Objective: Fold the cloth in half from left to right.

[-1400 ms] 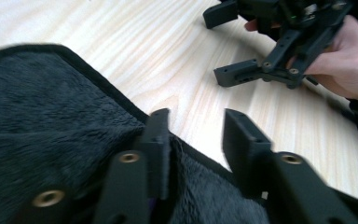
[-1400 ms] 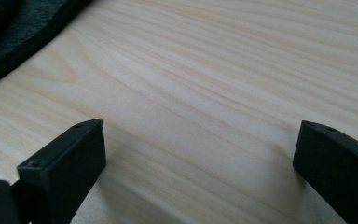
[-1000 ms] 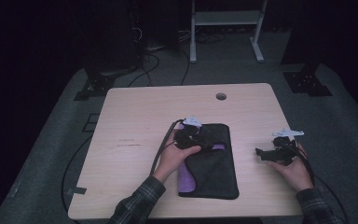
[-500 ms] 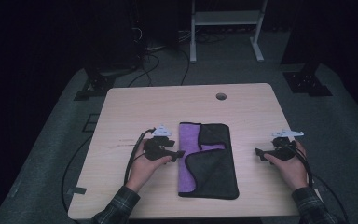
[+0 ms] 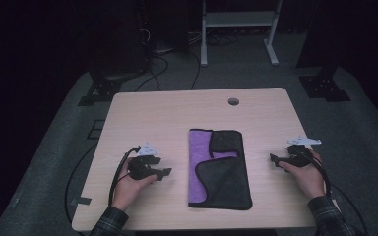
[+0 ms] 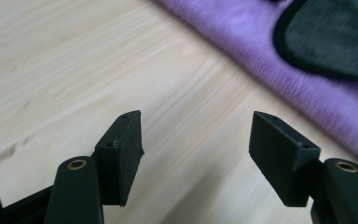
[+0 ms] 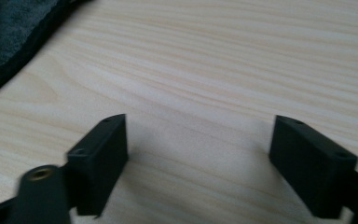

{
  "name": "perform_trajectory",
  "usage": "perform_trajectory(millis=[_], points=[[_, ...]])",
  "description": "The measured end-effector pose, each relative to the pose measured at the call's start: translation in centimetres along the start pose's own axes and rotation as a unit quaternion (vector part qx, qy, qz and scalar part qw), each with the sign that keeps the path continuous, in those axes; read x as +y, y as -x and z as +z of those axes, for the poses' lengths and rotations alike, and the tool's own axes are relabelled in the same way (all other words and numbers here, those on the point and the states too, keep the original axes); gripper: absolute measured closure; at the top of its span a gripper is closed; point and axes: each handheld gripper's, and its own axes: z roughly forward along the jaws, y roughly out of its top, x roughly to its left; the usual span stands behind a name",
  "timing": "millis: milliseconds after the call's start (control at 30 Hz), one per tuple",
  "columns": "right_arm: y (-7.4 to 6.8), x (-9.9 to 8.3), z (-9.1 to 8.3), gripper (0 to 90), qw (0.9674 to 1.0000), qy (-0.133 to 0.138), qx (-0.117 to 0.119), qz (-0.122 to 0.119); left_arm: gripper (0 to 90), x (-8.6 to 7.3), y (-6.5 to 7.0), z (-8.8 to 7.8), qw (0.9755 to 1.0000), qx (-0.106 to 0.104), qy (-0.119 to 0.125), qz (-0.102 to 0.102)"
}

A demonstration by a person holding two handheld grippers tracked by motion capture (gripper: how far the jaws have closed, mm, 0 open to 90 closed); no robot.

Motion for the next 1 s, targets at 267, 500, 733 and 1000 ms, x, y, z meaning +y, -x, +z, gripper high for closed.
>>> perform_trajectory(millis=[267,500,733,1000], points=[[0.2,0.1,-0.5,47.5,1.0000,-0.001,0.004,0.001,32.9,-1.6,-0.9,0.1,0.9995,0.029,-0.013,0.007],[-0.3,0.9,-1.1,52.2,0.9992,0.006,0.040,-0.008,24.4,-2.0,-1.2,0.4,0.9988,0.039,-0.006,0.029],[-1.5,2.4,-1.7,53.4,0.9974,0.026,0.061,-0.030,7.4,-2.2,-1.0,1.0,0.9987,0.041,0.001,0.029],[-3.2,4.1,-1.6,52.6,0.9945,0.036,0.085,-0.049,1.6,-2.4,-1.0,1.2,0.9988,0.038,0.003,0.032]])
